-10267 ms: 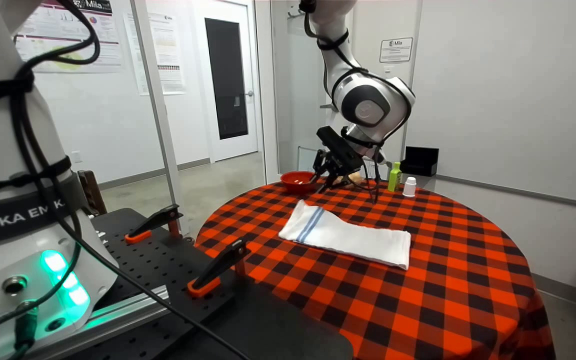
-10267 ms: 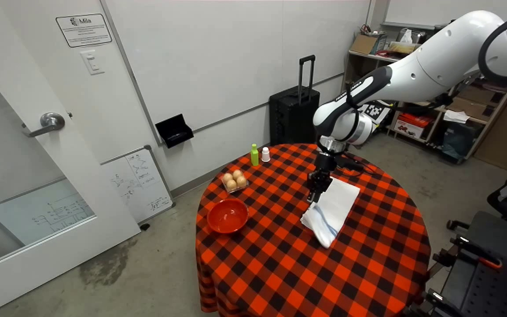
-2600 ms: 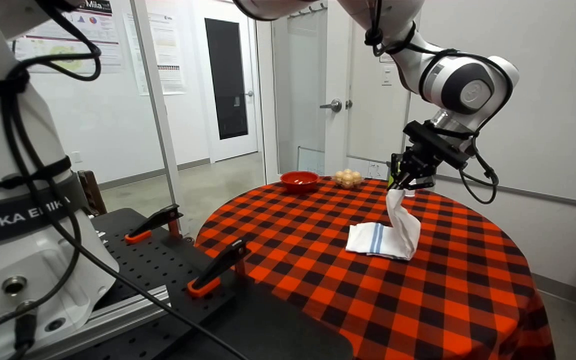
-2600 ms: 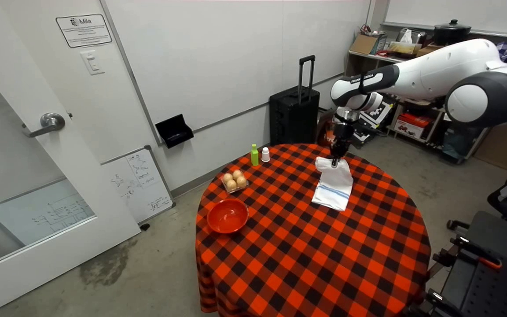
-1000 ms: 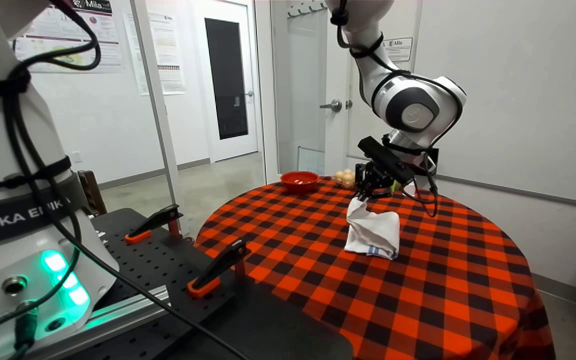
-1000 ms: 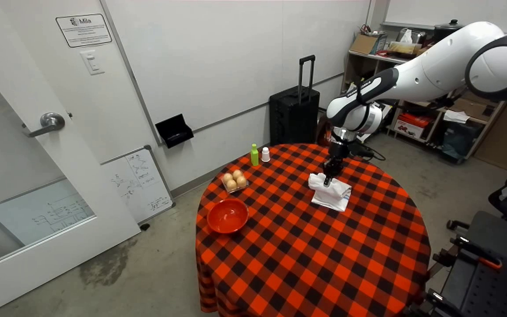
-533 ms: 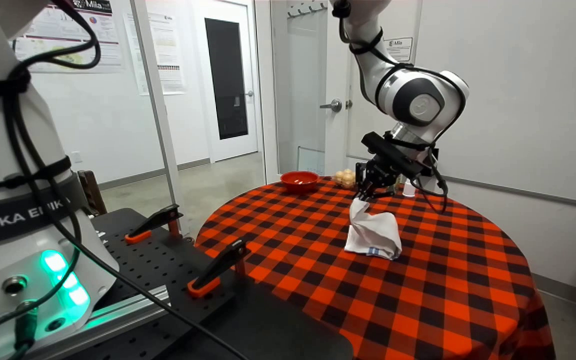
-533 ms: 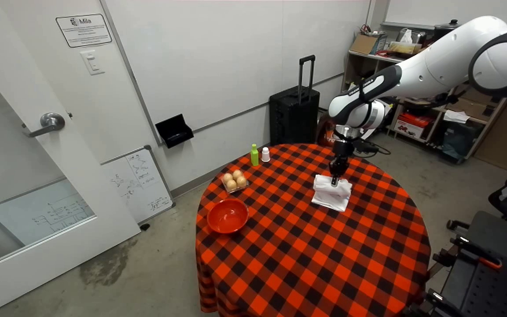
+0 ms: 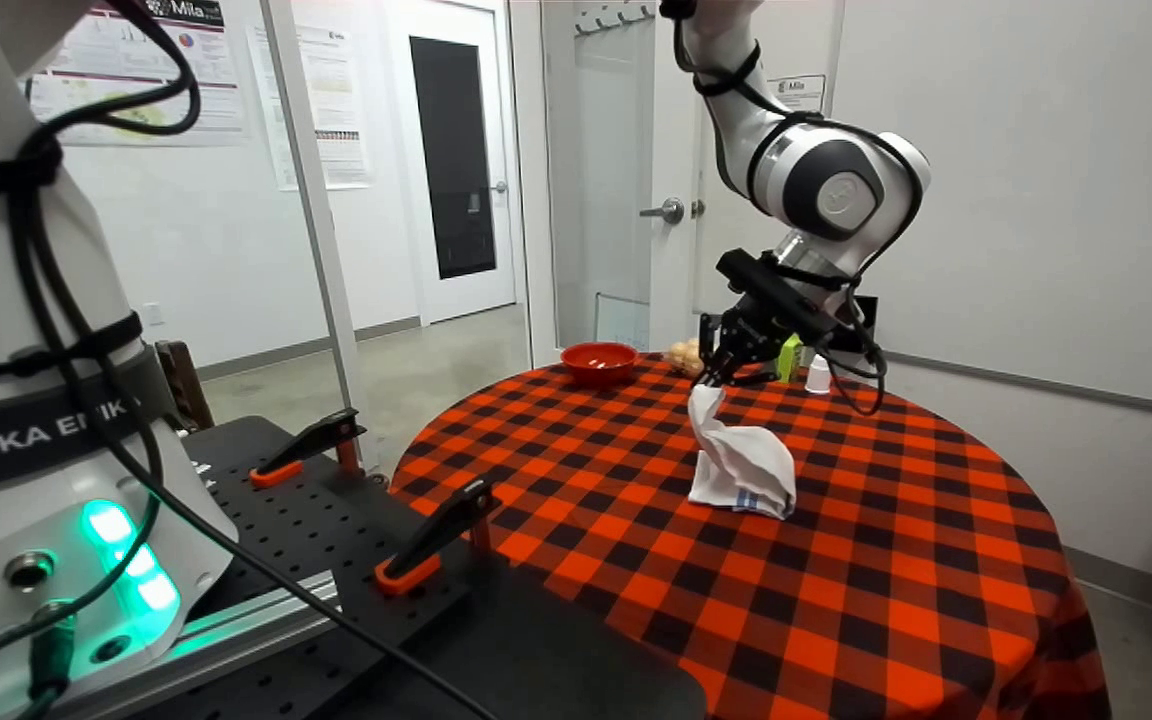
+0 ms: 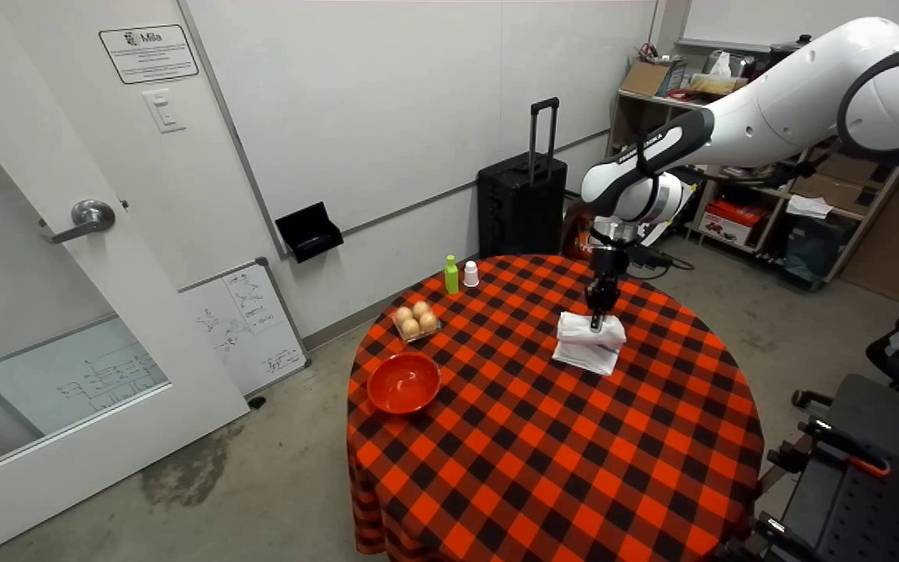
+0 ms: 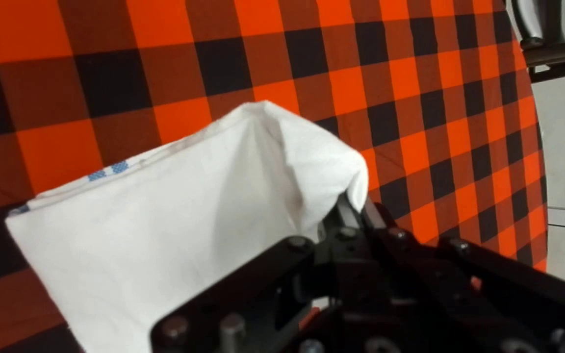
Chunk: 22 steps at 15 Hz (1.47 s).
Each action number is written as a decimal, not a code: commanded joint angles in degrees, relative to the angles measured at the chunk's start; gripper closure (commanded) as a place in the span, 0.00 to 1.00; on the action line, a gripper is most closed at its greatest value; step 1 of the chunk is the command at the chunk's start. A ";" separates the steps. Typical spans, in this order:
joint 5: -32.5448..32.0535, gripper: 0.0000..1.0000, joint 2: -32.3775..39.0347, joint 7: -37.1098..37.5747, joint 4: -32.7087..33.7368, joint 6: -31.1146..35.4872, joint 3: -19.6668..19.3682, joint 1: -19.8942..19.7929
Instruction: Fold the white towel two times over
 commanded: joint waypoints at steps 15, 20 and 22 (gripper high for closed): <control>3.72 0.00 -3.54 -0.70 -1.23 0.23 -0.90 -0.30; 1.27 0.00 -2.06 -5.47 1.94 -0.83 -1.91 -1.17; 1.92 0.00 -1.55 -4.55 3.13 2.17 -2.75 -1.50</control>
